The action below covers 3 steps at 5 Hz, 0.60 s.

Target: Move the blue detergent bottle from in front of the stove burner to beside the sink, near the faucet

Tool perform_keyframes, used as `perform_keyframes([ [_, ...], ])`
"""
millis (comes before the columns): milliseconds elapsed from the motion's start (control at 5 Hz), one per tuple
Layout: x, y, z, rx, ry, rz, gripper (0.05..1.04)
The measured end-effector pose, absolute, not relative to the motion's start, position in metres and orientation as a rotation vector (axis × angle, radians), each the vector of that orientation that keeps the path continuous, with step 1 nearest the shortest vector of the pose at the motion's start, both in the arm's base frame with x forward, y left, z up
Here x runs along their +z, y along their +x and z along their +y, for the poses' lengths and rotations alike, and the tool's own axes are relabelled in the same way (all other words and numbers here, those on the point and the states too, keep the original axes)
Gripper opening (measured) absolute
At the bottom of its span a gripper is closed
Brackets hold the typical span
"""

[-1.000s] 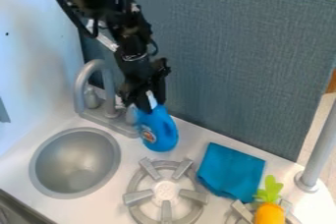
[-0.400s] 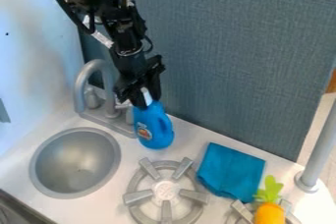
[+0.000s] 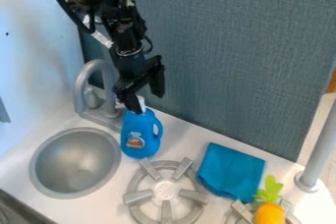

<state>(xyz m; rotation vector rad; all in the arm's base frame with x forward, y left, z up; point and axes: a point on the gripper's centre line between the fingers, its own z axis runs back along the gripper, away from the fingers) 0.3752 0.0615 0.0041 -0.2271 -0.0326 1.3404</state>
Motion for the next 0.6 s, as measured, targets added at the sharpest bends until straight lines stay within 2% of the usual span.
perform_keyframes([
  [600, 0.0036, 0.3750, 0.0619, 1.343, -0.228, -0.031, 1.010],
])
